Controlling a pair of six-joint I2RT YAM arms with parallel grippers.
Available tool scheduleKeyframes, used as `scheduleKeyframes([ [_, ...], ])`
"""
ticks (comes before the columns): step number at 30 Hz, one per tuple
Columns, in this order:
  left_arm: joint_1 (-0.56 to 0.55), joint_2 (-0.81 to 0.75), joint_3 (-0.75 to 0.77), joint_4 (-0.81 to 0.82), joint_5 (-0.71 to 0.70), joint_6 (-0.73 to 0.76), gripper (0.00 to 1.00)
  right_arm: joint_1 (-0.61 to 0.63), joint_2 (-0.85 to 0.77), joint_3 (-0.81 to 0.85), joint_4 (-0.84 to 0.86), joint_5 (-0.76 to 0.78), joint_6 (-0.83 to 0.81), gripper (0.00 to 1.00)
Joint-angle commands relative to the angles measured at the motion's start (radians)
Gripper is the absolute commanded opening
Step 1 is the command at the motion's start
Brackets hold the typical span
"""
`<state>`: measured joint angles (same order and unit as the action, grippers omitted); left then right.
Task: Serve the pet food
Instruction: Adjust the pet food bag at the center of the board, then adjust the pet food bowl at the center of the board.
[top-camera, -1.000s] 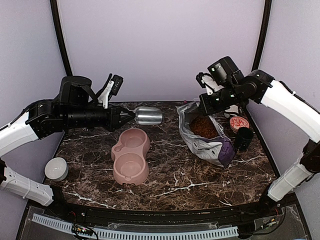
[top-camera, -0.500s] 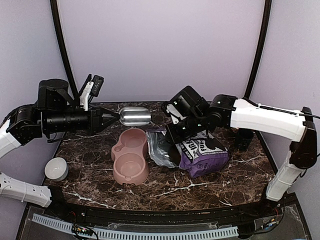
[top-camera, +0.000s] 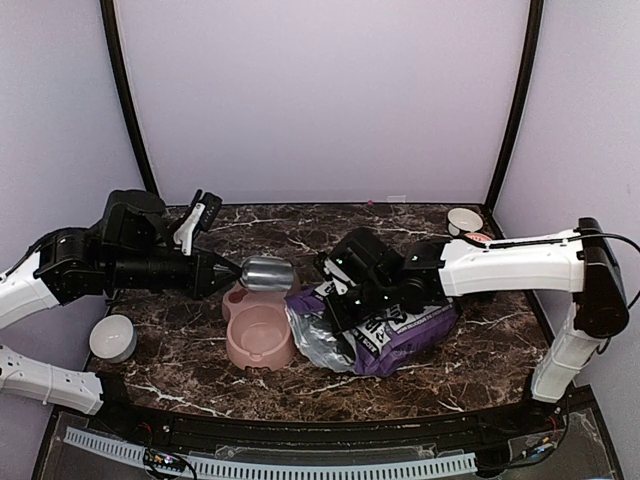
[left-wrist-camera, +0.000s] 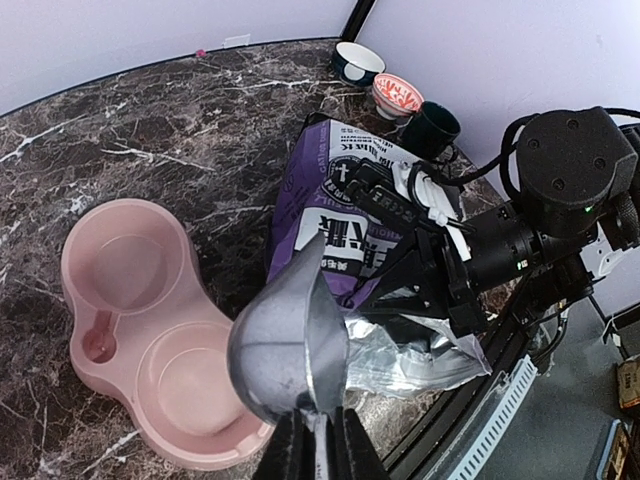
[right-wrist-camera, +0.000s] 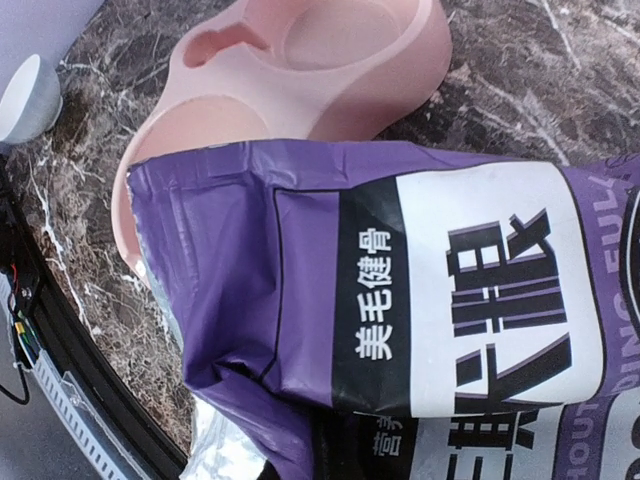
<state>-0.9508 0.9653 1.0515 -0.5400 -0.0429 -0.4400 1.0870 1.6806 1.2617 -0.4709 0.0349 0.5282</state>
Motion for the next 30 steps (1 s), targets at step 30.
scheduleKeyframes([
  [30, 0.025, 0.628, 0.138, 0.047, -0.173, -0.097, 0.0, 0.078, -0.063, 0.07, -0.352, 0.506, 0.147, 0.0],
])
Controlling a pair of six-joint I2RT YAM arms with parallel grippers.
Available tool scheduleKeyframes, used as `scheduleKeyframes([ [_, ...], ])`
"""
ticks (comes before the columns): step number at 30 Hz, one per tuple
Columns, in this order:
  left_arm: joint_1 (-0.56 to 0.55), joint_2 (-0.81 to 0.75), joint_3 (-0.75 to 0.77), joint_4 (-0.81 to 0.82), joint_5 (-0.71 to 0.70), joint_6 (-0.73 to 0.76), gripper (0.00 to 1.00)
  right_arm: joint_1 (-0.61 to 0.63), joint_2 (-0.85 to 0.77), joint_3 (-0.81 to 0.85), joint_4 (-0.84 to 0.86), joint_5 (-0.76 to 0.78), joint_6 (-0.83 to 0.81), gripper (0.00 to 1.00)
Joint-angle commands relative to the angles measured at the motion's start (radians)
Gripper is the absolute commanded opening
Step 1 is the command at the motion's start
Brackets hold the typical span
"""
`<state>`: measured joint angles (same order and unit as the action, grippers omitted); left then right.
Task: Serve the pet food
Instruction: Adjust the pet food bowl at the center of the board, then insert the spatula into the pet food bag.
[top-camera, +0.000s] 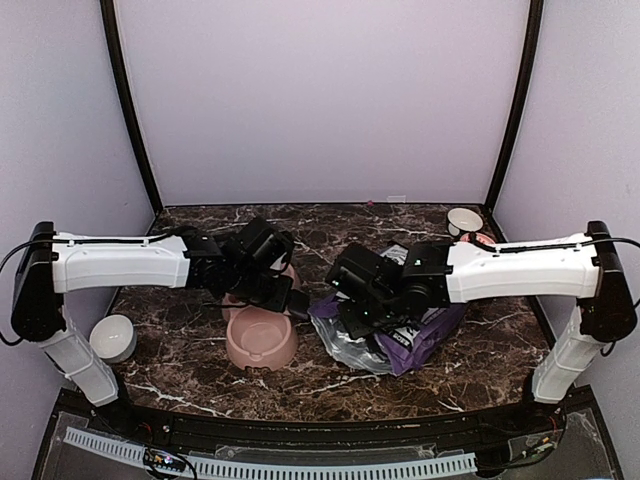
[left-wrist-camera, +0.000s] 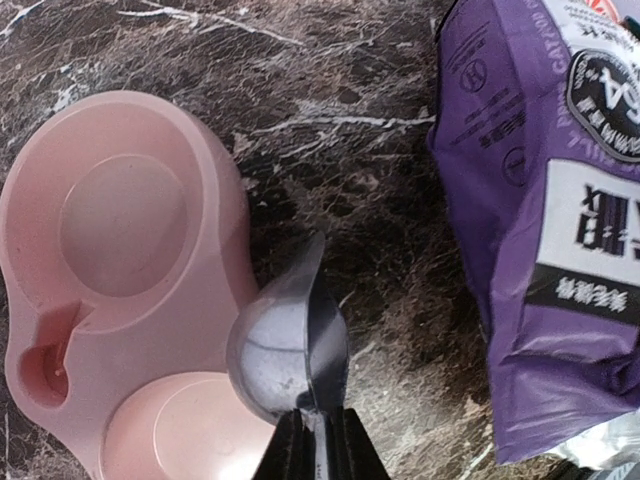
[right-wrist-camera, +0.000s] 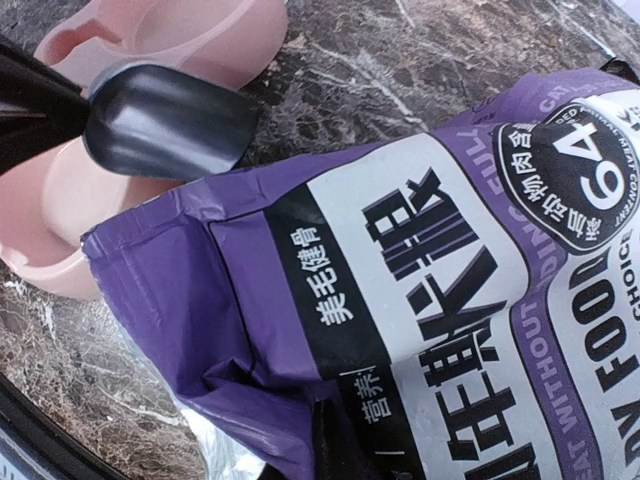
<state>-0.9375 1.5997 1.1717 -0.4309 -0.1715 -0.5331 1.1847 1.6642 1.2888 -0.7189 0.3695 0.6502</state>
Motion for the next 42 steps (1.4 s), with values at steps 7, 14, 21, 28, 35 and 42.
scheduleKeyframes([
  [7, 0.029, -0.056, -0.05, -0.135, -0.122, -0.022, 0.0, -0.02, -0.058, 0.113, -0.085, 0.204, -0.068, 0.0],
  [14, 0.037, -0.166, -0.14, -0.113, -0.09, -0.01, 0.0, -0.032, 0.043, 0.182, -0.088, 0.229, -0.083, 0.0],
  [21, 0.037, -0.296, -0.123, -0.122, -0.007, -0.004, 0.0, -0.048, 0.086, 0.176, -0.026, 0.181, -0.066, 0.0],
  [28, 0.037, -0.533, -0.158, -0.099, 0.124, -0.003, 0.0, -0.052, 0.089, 0.177, -0.024, 0.227, 0.005, 0.0],
  [35, 0.037, -0.616, -0.143, -0.055, 0.312, -0.008, 0.0, -0.064, 0.08, 0.18, -0.001, 0.248, 0.0, 0.0],
  [42, 0.033, -0.593, -0.174, 0.041, 0.411, -0.046, 0.0, -0.074, 0.083, 0.214, 0.027, 0.27, -0.037, 0.0],
])
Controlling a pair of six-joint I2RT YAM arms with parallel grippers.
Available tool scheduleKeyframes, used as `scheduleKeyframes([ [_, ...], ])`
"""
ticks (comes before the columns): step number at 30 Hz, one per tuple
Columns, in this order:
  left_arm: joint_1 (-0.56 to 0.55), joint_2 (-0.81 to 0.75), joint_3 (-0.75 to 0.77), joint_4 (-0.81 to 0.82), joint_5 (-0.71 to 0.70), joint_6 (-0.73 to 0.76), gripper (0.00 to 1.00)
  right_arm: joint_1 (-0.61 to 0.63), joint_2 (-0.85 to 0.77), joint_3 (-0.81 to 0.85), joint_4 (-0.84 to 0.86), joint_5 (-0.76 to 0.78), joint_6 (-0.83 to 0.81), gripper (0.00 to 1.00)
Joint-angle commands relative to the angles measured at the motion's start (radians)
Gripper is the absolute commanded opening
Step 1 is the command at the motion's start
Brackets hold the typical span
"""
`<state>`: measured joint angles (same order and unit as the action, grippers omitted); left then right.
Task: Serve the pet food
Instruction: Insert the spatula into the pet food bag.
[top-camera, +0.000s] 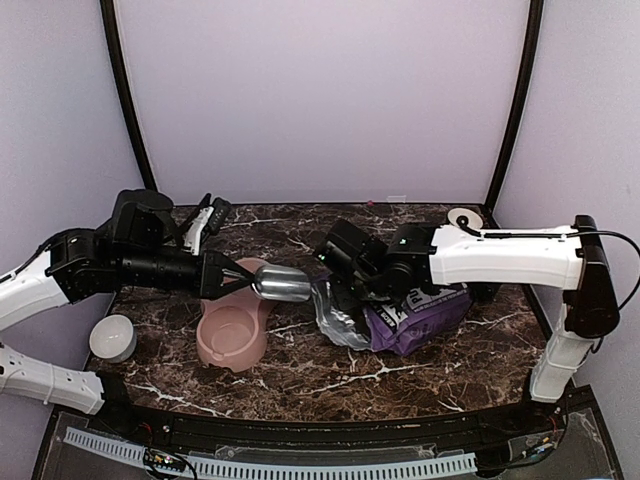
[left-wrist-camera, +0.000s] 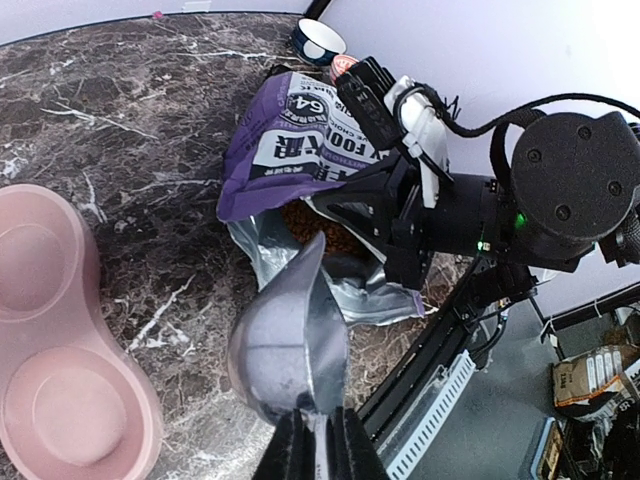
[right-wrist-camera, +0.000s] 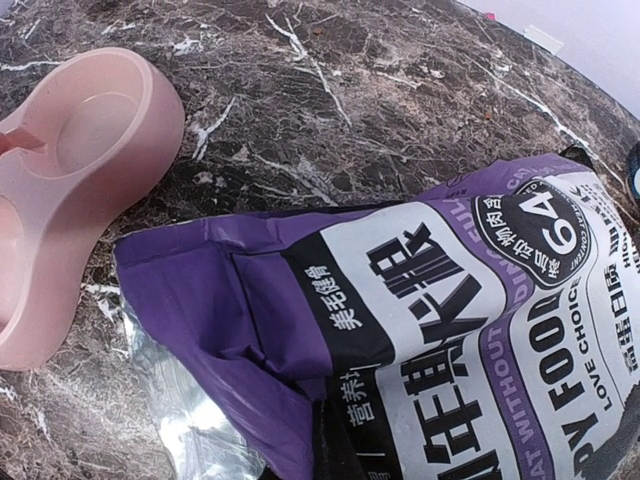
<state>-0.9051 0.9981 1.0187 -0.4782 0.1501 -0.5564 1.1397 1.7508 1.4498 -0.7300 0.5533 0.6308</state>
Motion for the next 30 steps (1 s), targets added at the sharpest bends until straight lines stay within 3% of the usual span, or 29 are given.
scheduleKeyframes([
  [1, -0.002, 0.014, -0.022, 0.106, 0.103, -0.025, 0.0, -0.032, 0.001, 0.058, 0.04, 0.083, -0.025, 0.0],
  [16, -0.041, 0.164, 0.026, 0.2, 0.128, -0.038, 0.0, -0.075, -0.026, 0.033, 0.091, 0.02, -0.058, 0.0],
  [30, -0.115, 0.363, 0.154, 0.196, 0.029, -0.012, 0.0, -0.095, -0.048, 0.009, 0.119, -0.003, -0.087, 0.0],
])
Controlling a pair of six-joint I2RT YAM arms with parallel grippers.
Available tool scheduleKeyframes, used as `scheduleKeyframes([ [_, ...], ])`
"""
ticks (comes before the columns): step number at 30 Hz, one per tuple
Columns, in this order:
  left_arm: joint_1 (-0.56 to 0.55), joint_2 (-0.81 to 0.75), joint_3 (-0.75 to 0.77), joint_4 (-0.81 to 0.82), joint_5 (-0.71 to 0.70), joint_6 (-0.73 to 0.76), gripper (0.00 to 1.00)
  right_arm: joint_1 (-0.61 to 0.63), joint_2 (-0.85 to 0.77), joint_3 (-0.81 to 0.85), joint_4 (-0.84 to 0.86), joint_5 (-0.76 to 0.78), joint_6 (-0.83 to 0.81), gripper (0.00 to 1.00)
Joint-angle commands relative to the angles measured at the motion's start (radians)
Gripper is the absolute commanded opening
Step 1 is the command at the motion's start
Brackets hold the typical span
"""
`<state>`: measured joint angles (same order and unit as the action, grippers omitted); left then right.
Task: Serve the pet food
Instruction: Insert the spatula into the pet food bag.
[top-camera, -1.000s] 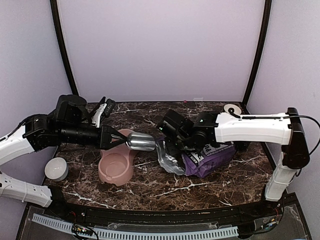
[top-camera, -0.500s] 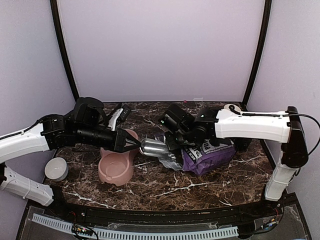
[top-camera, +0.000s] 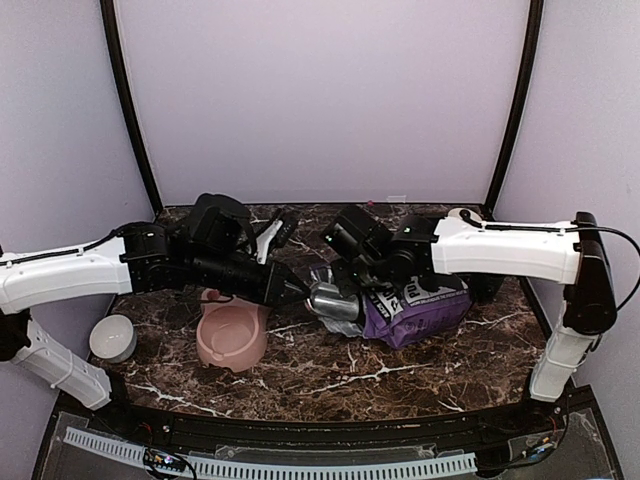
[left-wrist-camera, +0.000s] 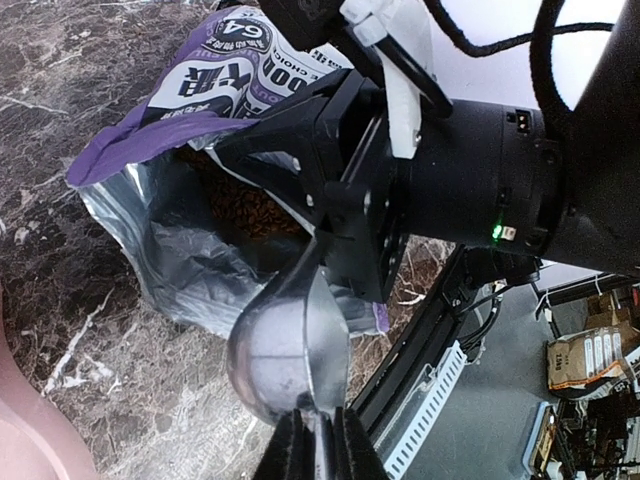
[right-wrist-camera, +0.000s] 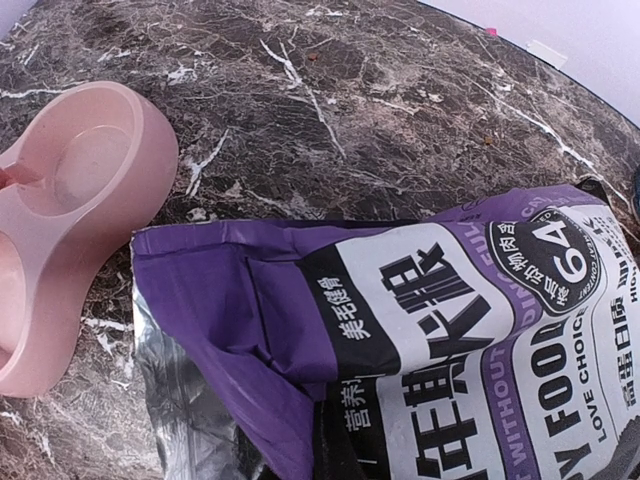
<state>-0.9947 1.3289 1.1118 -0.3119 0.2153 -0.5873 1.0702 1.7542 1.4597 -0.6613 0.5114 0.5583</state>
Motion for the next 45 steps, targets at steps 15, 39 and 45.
scheduleKeyframes([
  [15, -0.047, 0.276, 0.187, -0.042, -0.22, 0.045, 0.0, -0.026, -0.068, -0.007, 0.045, 0.04, -0.016, 0.0],
  [39, -0.059, 0.361, 0.104, -0.121, -0.359, -0.111, 0.0, -0.025, -0.078, -0.11, 0.094, -0.033, 0.046, 0.0],
  [45, -0.059, 0.364, 0.035, 0.041, -0.3, -0.21, 0.0, -0.024, -0.083, -0.148, 0.119, -0.037, 0.096, 0.0],
])
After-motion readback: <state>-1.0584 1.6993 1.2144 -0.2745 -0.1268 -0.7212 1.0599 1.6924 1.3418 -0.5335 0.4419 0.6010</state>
